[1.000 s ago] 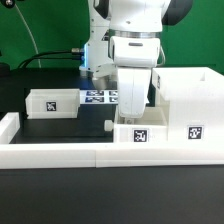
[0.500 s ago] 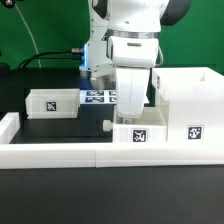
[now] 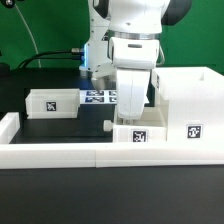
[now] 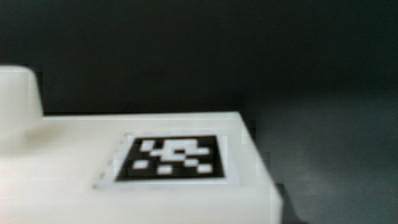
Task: Assemble drawer
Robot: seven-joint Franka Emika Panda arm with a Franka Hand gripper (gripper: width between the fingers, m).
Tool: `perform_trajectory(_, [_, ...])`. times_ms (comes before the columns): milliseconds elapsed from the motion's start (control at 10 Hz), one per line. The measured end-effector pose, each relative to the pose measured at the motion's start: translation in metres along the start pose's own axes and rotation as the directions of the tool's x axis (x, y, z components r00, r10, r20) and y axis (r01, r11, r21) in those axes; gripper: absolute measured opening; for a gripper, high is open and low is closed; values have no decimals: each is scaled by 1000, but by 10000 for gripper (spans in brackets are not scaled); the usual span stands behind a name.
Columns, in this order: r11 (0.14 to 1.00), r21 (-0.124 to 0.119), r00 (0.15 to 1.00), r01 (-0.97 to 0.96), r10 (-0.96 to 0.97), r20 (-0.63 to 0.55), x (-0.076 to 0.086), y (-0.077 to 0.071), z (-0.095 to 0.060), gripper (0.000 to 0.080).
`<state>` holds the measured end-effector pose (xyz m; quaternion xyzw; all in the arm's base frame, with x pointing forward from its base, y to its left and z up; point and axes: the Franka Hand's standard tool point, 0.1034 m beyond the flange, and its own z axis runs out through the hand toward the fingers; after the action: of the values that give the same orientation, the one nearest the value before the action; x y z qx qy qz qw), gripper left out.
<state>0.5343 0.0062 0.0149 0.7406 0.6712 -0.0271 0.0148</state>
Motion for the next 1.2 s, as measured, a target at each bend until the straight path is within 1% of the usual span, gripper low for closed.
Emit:
perform_trajectory(200, [999,5,999,32,-32,0,-3,-2,2,42])
perform_trajectory(400, [993,6,993,115,-115,-1,-7,-2,3,42])
perform_trajectory(600, [991,-6,991,132,-132,-3,-8,-1,3,42])
perform_trajectory(900, [992,-6,992,126,-126,-3,-9,-1,3,42])
perform_trajectory(1000, [993,-6,993,122,-122,-3,-8,-1,3,42])
perform_trajectory(1200, [995,-6,995,96,-96,-7,0,-2,3,42])
